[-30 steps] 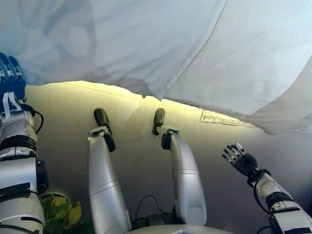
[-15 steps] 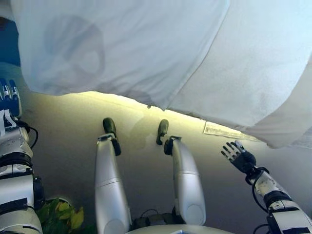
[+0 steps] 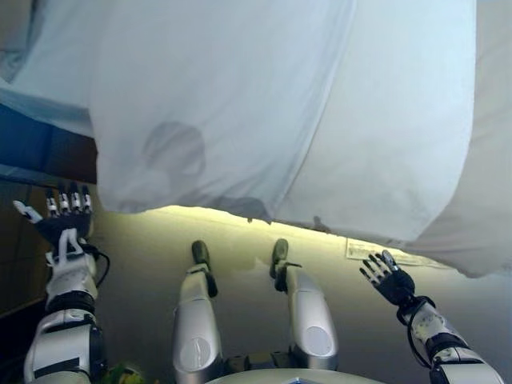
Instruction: Make the bed neatly
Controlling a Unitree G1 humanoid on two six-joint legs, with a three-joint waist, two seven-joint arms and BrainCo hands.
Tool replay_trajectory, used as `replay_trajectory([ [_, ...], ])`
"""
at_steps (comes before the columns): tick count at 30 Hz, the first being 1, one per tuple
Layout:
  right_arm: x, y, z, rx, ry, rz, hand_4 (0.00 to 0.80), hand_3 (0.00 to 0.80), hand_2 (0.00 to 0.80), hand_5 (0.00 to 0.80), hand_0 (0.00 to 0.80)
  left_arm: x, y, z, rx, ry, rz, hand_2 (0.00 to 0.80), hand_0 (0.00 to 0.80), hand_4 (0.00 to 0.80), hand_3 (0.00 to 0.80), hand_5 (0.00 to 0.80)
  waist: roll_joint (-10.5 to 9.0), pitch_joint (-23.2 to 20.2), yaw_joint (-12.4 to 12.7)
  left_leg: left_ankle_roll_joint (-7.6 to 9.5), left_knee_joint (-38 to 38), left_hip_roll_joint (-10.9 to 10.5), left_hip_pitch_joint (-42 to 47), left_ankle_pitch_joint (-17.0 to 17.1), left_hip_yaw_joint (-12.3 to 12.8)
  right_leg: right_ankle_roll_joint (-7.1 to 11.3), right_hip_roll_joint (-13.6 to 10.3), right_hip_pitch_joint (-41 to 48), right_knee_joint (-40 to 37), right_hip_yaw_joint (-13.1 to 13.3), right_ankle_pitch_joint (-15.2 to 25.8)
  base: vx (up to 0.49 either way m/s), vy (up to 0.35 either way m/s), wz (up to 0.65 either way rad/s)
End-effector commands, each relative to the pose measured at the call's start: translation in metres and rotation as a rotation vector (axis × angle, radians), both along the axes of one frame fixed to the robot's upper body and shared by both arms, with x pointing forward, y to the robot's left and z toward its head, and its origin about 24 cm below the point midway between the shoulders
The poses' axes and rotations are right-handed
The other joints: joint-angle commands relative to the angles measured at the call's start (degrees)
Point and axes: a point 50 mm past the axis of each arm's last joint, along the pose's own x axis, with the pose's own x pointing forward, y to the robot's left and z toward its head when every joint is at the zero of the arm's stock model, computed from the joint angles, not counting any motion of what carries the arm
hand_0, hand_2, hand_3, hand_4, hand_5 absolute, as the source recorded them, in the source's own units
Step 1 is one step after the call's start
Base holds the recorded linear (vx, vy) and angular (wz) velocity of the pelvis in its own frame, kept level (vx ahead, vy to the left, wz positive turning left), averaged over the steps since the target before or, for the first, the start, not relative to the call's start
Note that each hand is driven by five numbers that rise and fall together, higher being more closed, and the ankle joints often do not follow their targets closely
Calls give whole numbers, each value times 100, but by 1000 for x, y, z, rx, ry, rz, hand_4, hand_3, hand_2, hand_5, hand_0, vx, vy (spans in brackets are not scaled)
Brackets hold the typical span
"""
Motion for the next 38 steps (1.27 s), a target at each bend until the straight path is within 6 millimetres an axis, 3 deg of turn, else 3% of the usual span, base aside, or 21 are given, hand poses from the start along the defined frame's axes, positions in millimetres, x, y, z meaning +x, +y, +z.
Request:
replay_trajectory([
  [1,-25,-6,-10,-29,35,-19,0,0,0,0,0,-30,9,-24,75,164,-37,0,0,0,0,0,-59,-966,101,-194,24,-232,489,-560,102,571,-415,657,-1079,-179,562,218,-79,-1],
  [6,-57,10,-34,4,137,-14,0,0,0,0,0,-72,-14,-76,100,437,-127,0,0,0,0,0,72,-1602,86,-220,-913,-283,1390,-254,160,604,-239,1478,-1772,-272,739,199,-88,-1],
  [9,-73,32,-51,31,230,-9,0,0,0,0,0,-98,-31,-104,150,646,-197,0,0,0,0,0,126,-1942,85,-206,-1286,-286,1738,-151,205,597,-156,1739,-1970,-308,801,162,-57,0],
  [18,-113,74,-80,177,473,-137,0,0,0,0,0,-155,-100,-158,345,1128,-632,0,0,0,0,0,243,-2371,-42,-138,-1585,-265,2300,-224,348,464,72,2171,-2164,-230,688,59,-15,-4],
  [22,-131,83,-87,139,646,-89,0,0,0,0,0,-168,-130,-169,454,1225,-873,0,0,0,0,0,294,-2450,-84,-82,-1623,-260,2466,-290,410,433,135,2281,-2210,-149,666,46,8,-18],
  [26,-123,91,-87,77,662,68,0,0,0,0,0,-174,-145,-173,489,1261,-1039,0,0,0,0,0,309,-2513,-113,-73,-1629,-243,2571,-317,452,416,165,2350,-2225,-114,657,34,6,-15],
  [38,-129,89,-88,25,716,128,0,0,0,0,0,-173,-148,-173,409,1238,-1042,0,0,0,0,0,340,-2562,-155,-30,-1659,-223,2692,-334,490,411,216,2407,-2225,24,649,11,9,-7],
])
